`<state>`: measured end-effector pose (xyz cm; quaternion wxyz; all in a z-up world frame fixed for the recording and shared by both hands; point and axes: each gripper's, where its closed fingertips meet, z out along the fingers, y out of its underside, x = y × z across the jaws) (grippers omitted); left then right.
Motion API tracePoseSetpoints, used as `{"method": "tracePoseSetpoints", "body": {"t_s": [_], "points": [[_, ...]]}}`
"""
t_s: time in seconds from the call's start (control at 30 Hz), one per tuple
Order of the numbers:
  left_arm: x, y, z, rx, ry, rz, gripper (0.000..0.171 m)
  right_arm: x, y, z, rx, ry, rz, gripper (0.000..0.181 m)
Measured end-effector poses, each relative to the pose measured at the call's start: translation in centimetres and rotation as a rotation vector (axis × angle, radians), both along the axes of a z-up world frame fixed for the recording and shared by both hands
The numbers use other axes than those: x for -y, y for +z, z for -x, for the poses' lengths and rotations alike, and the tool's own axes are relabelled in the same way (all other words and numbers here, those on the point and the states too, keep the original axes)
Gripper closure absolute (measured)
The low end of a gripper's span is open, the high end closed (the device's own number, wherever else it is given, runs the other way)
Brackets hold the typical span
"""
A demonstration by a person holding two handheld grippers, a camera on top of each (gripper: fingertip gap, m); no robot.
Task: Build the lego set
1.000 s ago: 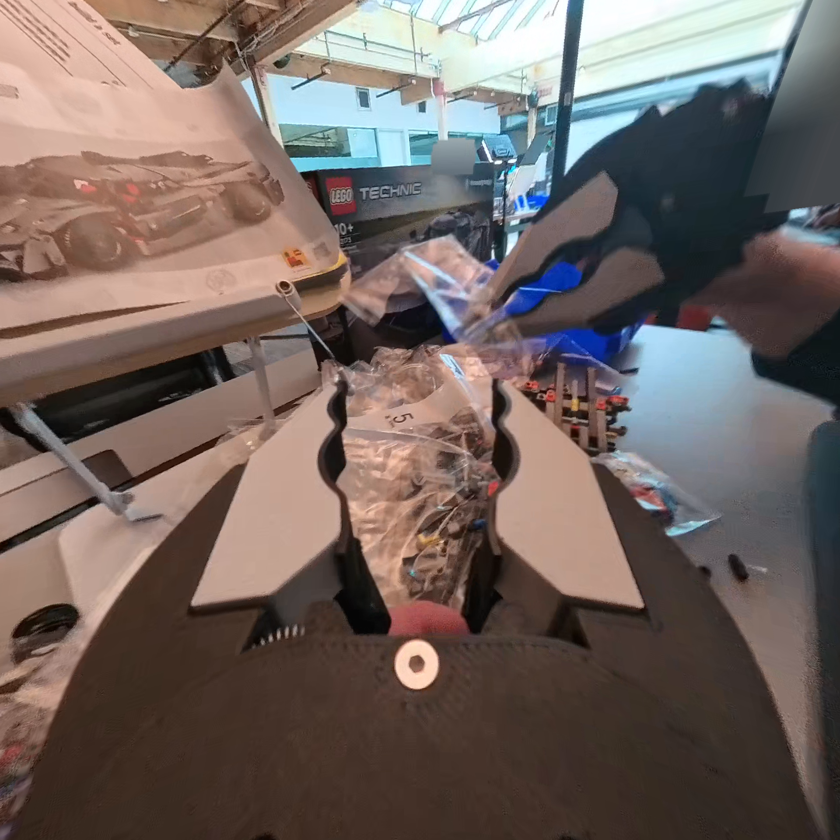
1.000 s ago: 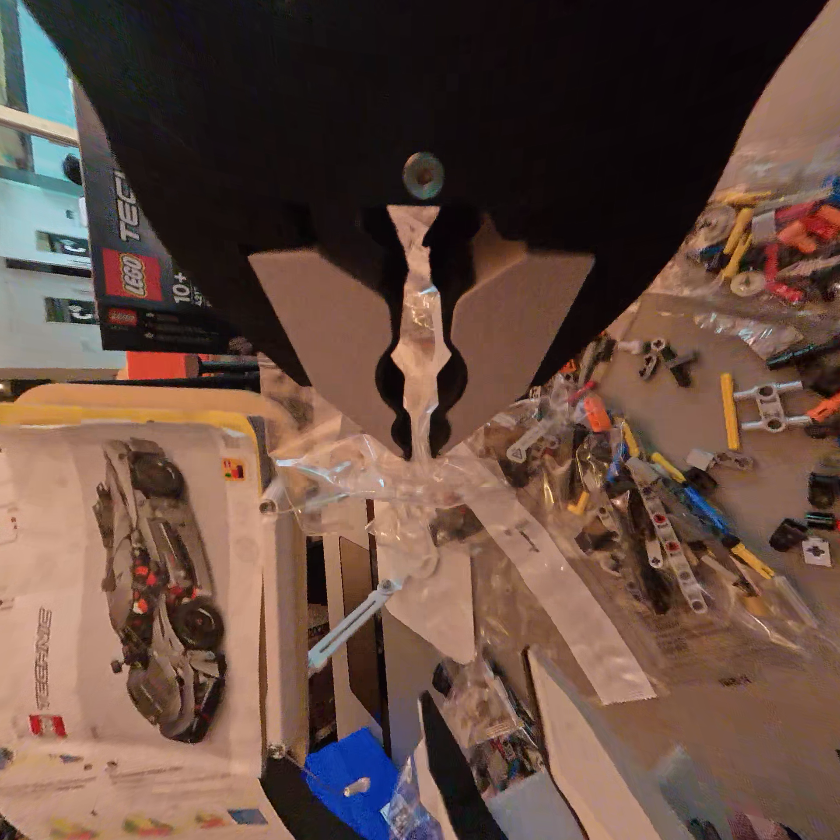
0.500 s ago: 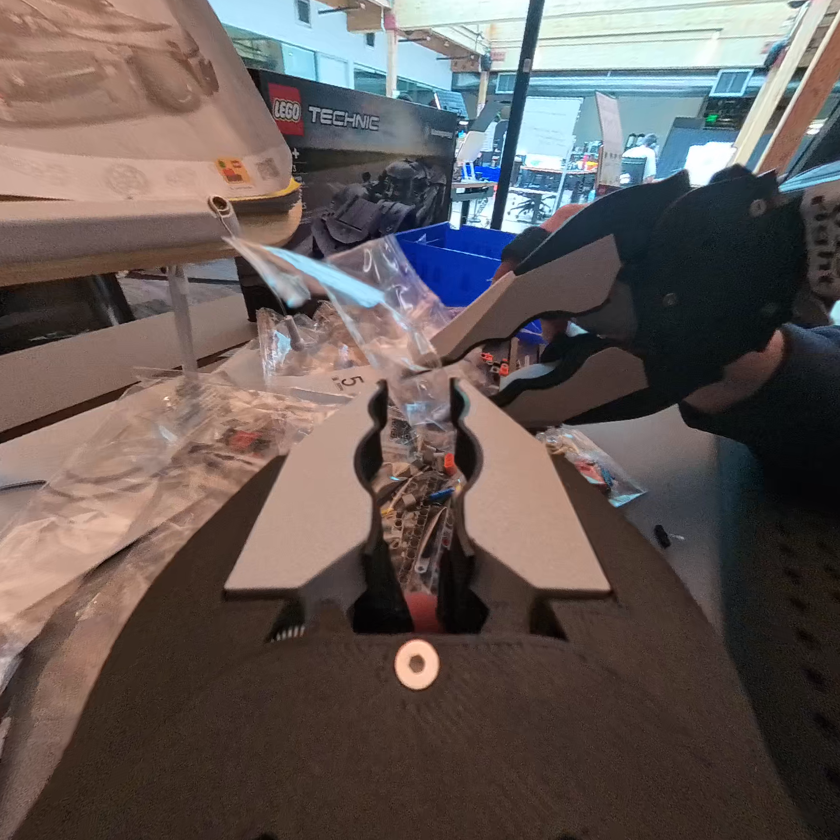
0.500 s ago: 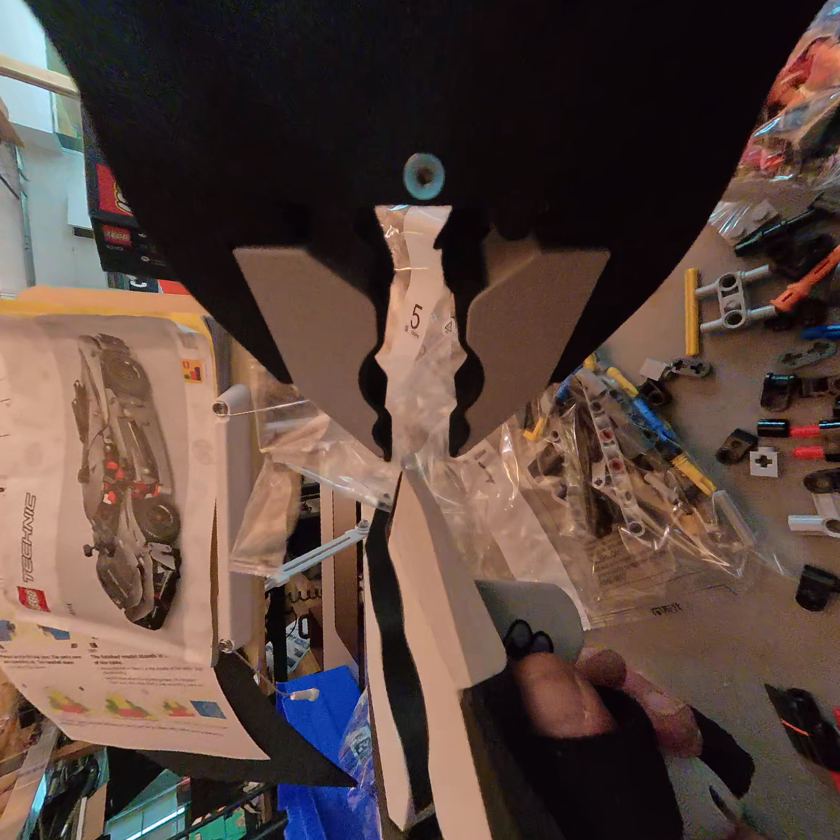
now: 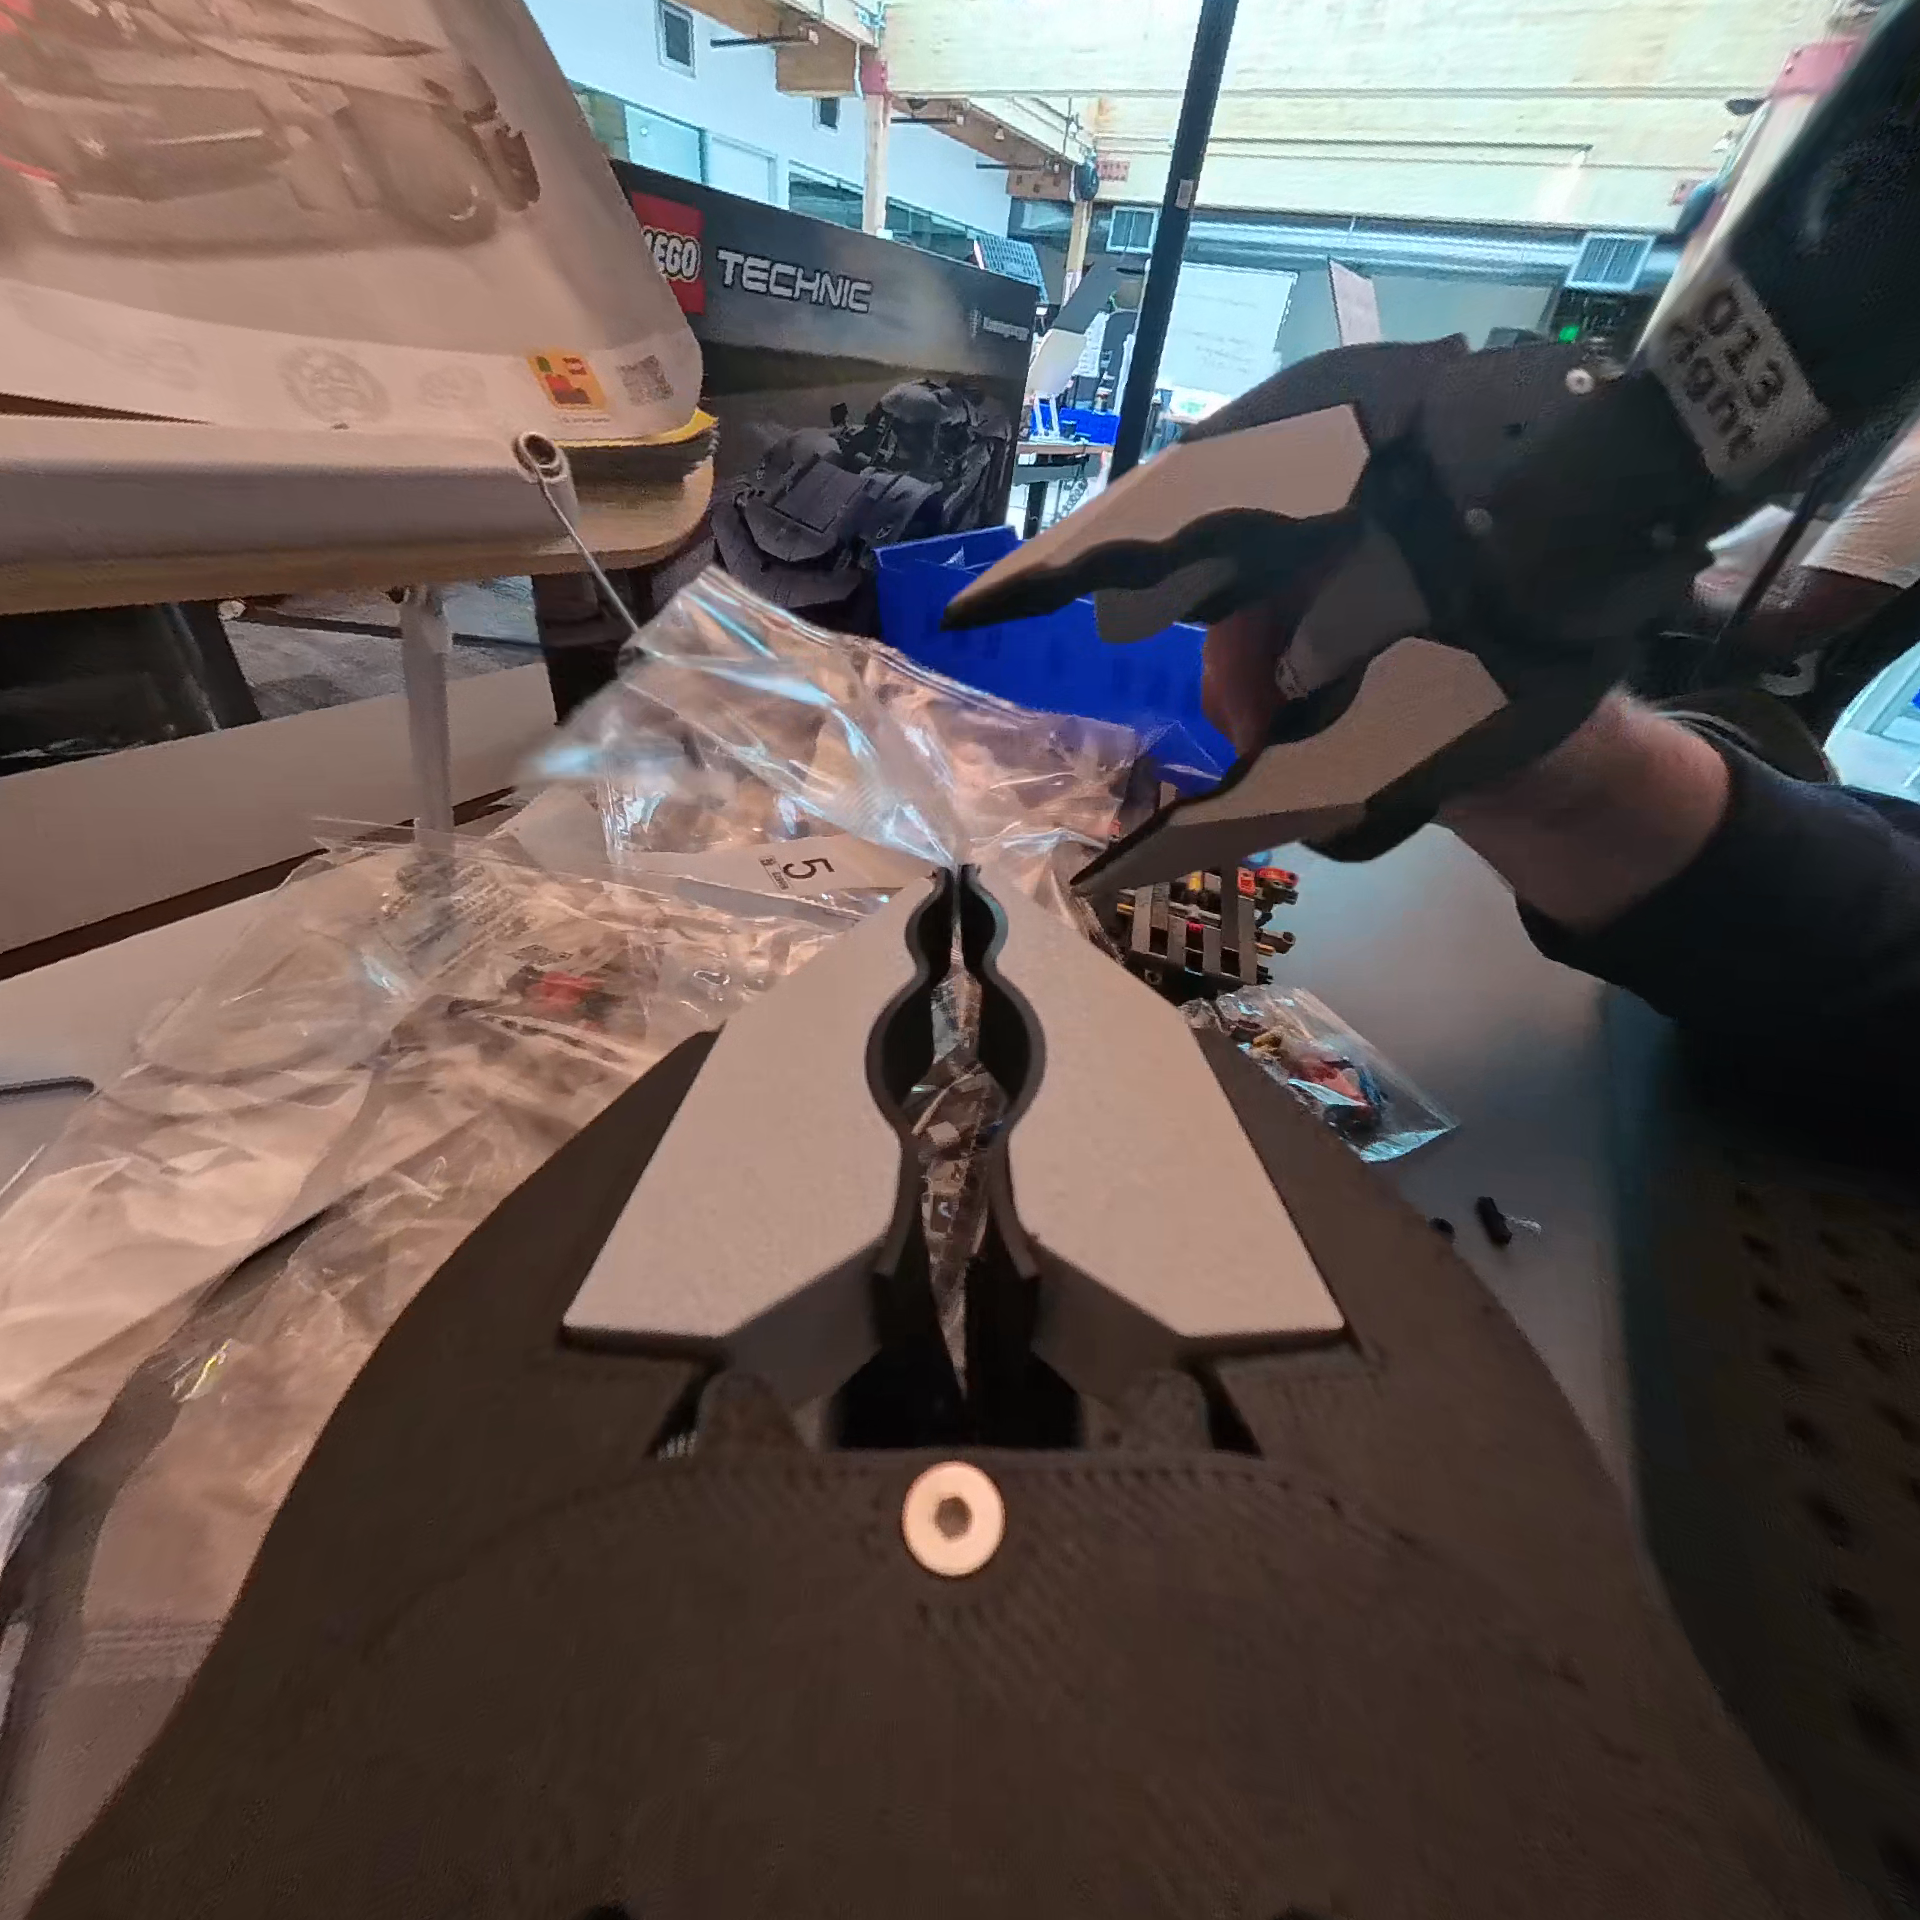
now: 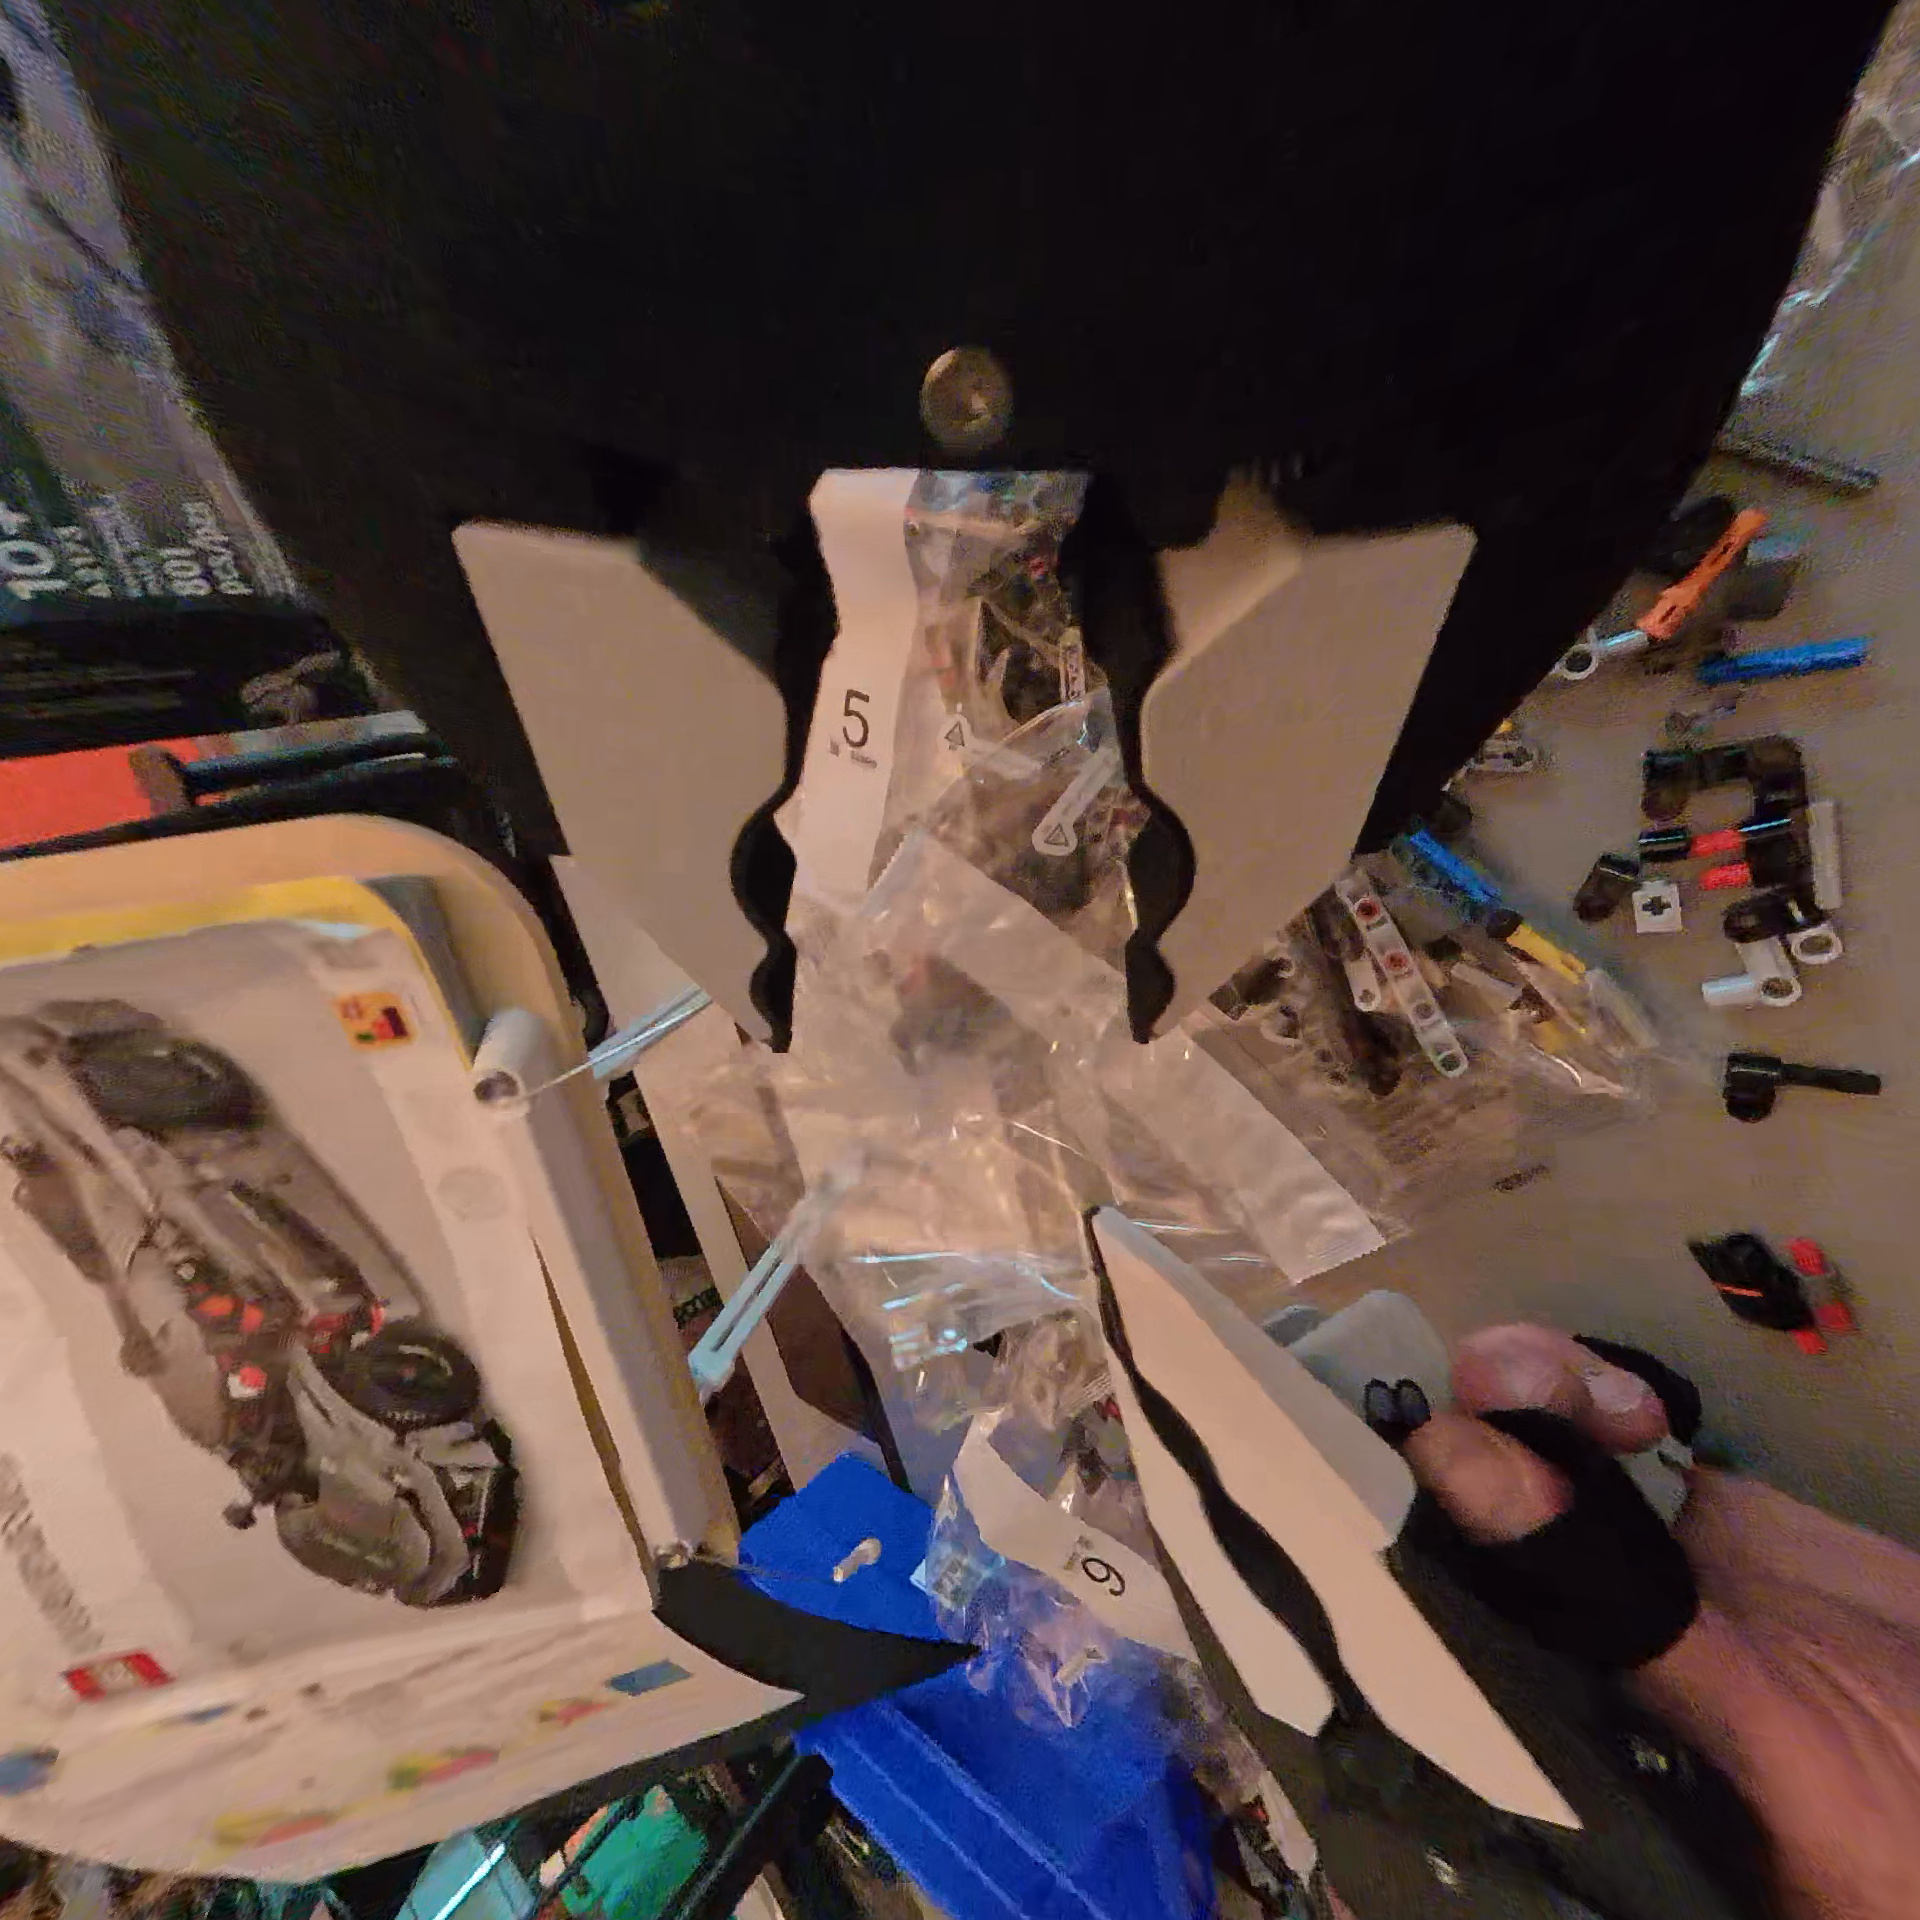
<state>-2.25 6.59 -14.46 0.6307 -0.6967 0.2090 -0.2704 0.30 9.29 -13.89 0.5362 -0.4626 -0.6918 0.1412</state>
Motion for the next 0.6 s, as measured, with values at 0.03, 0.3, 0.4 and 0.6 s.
{"method": "tracePoseSetpoints", "body": {"t_s": [0.03,0.3,0.4,0.6], "points": [[-0.1,-0.1,0.1,-0.007,0.007,-0.004,0.171,-0.4,-0.1,-0.2,-0.012,-0.009,0.039,0.118],[-0.1,-0.1,0.1,-0.028,0.008,-0.025,0.171,-1.2,1.0,-1.7,-0.187,0.074,0.471,0.125],[-0.1,-0.3,0.0,-0.039,0.000,-0.028,0.171,-1.1,1.8,-1.9,-0.237,0.096,0.575,0.129],[0.3,-0.4,-0.9,-0.062,-0.042,-0.043,0.171,-0.7,0.7,-1.2,-0.221,0.098,0.715,0.137]]}}
